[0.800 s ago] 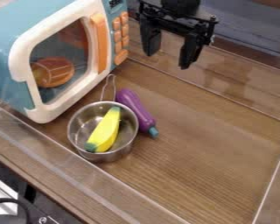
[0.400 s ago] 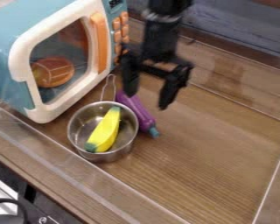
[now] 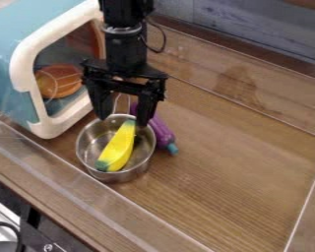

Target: Remove the banana from inside the silver pot and put it on the table

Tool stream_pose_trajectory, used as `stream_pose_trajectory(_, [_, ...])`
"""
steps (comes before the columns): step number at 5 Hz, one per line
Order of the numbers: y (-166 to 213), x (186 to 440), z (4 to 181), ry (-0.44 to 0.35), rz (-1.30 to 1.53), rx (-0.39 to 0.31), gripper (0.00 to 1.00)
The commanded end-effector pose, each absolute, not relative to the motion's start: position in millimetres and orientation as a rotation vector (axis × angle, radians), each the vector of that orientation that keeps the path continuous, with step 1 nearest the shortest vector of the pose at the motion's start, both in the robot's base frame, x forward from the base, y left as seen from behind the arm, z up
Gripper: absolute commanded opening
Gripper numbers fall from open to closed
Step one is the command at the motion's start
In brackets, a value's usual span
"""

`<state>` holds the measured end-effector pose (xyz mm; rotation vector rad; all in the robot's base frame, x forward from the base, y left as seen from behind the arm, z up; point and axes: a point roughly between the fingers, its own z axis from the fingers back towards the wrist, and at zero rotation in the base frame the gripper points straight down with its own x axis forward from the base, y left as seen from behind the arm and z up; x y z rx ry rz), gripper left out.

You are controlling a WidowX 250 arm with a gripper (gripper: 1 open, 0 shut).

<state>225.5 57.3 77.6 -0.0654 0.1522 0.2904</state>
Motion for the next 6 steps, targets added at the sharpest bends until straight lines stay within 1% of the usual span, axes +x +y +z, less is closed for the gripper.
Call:
stream_pose_trajectory(1, [61,228,86.6,0.092,0.296,-0.062,1.0])
stream_pose_trajectory(6, [60,224,75.5,0.082,0.334,-0.078,1.0])
